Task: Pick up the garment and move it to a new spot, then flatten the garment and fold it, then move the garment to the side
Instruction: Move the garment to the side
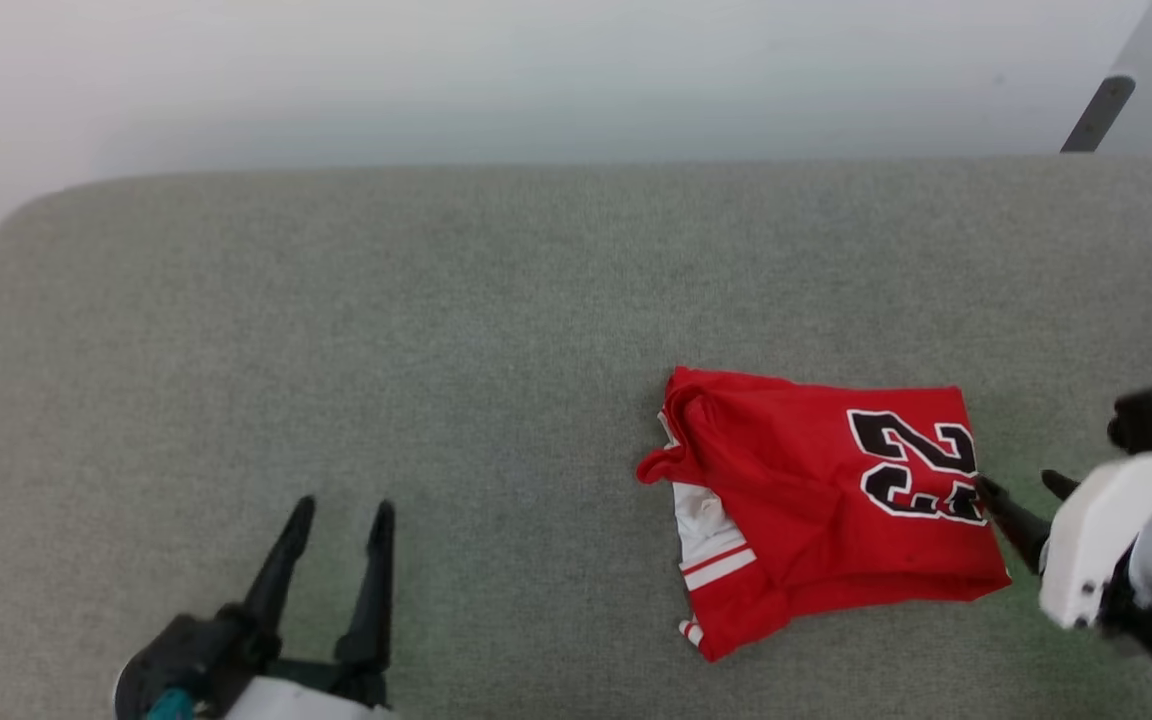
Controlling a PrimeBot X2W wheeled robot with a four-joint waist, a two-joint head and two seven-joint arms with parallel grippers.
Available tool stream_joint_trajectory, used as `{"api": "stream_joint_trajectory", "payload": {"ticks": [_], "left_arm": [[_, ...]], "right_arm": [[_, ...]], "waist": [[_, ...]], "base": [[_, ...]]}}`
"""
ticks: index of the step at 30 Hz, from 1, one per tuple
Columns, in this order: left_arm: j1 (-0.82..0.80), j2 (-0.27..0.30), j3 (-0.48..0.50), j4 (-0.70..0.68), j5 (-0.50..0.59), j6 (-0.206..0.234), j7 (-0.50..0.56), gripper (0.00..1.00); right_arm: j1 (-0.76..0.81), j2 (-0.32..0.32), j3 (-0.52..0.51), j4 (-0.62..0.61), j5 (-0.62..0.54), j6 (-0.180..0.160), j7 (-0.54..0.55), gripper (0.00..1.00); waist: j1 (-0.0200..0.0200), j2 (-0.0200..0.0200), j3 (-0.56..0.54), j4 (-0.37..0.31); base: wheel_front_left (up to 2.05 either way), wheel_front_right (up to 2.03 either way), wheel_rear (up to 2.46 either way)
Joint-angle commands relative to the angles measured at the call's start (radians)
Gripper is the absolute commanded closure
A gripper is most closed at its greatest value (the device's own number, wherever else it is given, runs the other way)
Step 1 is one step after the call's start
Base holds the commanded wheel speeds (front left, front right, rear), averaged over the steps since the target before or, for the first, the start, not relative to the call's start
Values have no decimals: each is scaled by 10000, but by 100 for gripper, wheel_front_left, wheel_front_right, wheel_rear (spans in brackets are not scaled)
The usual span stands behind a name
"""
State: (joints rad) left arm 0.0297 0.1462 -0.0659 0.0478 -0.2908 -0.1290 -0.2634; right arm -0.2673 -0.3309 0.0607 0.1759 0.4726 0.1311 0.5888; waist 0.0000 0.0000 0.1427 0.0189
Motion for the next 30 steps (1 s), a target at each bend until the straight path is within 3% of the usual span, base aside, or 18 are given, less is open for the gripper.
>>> {"api": "stream_joint_trajectory", "payload": {"ticks": [1, 3, 4, 13, 14, 15, 16, 17, 22, 30], "left_arm": [[-271, 21, -112, -38, -82, -21, -5, 0], [-373, 39, -203, -34, -88, -21, -5, 0], [-583, 93, -429, 32, -91, -21, -5, 0], [-1422, 267, -1082, 269, -205, -23, -5, 0], [-1500, 289, -1096, 288, -211, -23, -5, 0], [-1565, 307, -1128, 302, -222, -23, -5, 0], [-1619, 331, -1155, 321, -215, -23, -5, 0], [-1668, 347, -1160, 338, -189, -23, -5, 0], [-1783, 513, -1082, 52, -428, -23, -5, 0], [-2094, 870, -978, -458, -299, -21, 0, 0]], "right_arm": [[-501, -103, 22, 216, 188, -6, 824, 0], [-698, -153, 104, 360, 271, -6, 1314, 0], [-1077, -292, 207, 599, 340, -6, 2057, 0], [-1613, -59, 653, 1316, 460, -6, 3196, 0], [-1583, 6, 708, 1335, 517, -6, 3144, 7], [-1583, 82, 681, 1367, 540, -6, 2989, 50], [-1585, 134, 684, 1397, 509, -6, 2844, 64], [-1572, 178, 755, 1410, 500, -6, 2723, 100], [-1690, 228, 709, 1409, 721, -9, 1830, 100], [-2122, -155, -6, 1396, 1179, -11, 710, 100]], "waist": [[0, 0, 333, 57], [0, 0, 433, 93], [0, 0, 648, 178], [0, 0, 1364, 480], [0, 0, 1424, 484], [0, 0, 1467, 474], [0, 0, 1503, 451], [0, 0, 1528, 413], [0, 0, 1608, -104], [0, 0, 2005, -1579]], "base": [[0, 0, 0], [0, 0, 0], [0, 0, 0], [0, 0, 0], [0, 0, 0], [0, 0, 0], [0, 0, 0], [0, 0, 0], [0, 0, 0], [0, 0, 0]]}}
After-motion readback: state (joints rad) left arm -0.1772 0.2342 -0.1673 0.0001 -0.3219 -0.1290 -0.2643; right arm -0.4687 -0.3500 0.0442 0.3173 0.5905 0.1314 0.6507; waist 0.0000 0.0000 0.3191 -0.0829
